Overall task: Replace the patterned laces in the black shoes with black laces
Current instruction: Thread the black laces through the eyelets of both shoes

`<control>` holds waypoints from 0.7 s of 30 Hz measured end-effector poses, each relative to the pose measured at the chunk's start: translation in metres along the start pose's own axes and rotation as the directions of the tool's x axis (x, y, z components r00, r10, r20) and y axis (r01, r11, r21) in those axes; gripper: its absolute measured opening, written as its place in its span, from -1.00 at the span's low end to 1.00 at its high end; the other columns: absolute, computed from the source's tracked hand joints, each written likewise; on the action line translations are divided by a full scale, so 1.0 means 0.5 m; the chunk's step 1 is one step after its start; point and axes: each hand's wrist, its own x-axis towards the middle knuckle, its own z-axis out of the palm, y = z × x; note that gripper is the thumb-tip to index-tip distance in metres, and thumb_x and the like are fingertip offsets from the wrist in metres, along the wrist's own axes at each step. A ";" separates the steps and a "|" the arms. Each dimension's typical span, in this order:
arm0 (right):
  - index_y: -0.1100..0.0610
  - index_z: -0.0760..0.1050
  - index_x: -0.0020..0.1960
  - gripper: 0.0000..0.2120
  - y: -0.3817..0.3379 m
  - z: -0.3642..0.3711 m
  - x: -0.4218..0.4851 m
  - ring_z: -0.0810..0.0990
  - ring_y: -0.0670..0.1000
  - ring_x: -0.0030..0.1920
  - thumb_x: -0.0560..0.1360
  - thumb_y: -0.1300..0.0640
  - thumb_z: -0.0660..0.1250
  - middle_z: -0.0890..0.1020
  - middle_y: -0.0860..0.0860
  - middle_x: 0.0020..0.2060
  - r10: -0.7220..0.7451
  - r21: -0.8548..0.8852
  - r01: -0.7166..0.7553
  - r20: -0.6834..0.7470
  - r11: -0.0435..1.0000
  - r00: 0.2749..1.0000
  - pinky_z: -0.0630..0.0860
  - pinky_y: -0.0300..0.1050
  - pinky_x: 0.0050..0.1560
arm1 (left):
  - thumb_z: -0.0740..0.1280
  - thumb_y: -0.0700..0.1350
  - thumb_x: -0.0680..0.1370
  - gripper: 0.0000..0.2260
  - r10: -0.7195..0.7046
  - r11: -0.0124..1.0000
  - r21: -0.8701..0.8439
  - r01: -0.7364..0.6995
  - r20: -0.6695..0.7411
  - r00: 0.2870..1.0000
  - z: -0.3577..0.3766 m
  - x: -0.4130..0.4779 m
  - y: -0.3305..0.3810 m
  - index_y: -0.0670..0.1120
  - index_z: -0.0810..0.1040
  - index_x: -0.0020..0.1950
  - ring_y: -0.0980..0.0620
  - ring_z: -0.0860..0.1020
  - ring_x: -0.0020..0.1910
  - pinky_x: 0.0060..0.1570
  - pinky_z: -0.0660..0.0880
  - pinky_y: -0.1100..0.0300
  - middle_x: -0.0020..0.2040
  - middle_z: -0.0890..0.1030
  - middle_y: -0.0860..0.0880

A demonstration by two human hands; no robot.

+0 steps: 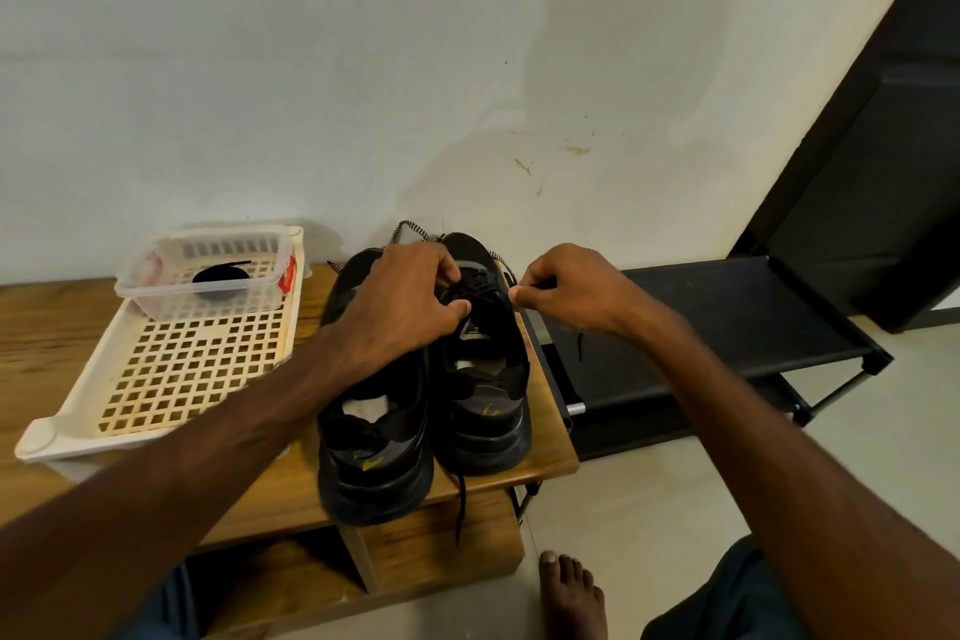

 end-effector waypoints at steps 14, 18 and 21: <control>0.21 0.71 -0.16 -0.63 -0.004 0.001 -0.003 0.39 -0.19 -0.59 0.65 0.01 0.31 0.58 0.01 -0.44 0.044 0.101 -0.035 -0.091 0.994 0.995 0.35 -0.27 -0.40 | 0.54 0.05 0.48 -0.81 -0.054 0.999 0.010 0.053 0.254 0.966 -0.058 0.014 -0.001 -0.02 0.73 0.01 0.17 0.62 -0.19 -0.19 0.47 0.29 -0.20 0.69 0.06; 0.20 0.71 -0.19 -0.62 -0.006 0.000 -0.001 0.46 -0.20 -0.55 0.65 0.00 0.31 0.62 -0.05 -0.43 0.063 0.116 -0.052 -0.092 0.992 0.994 0.40 -0.25 -0.36 | 0.42 -0.05 0.59 -0.90 -0.037 0.997 0.073 0.015 0.309 0.950 -0.080 0.016 -0.009 0.02 0.73 -0.07 0.22 0.53 -0.25 -0.25 0.40 0.26 -0.21 0.64 0.12; 0.17 0.71 -0.20 -0.63 -0.008 0.001 -0.001 0.45 -0.23 -0.58 0.65 0.01 0.31 0.60 -0.07 -0.46 0.071 0.111 -0.061 -0.092 0.992 0.993 0.36 -0.27 -0.37 | 0.31 -0.06 0.65 -0.74 -0.064 0.991 0.130 0.021 0.338 0.939 -0.076 0.015 -0.010 -0.04 0.70 -0.16 0.17 0.49 -0.35 -0.34 0.31 0.22 -0.33 0.59 0.08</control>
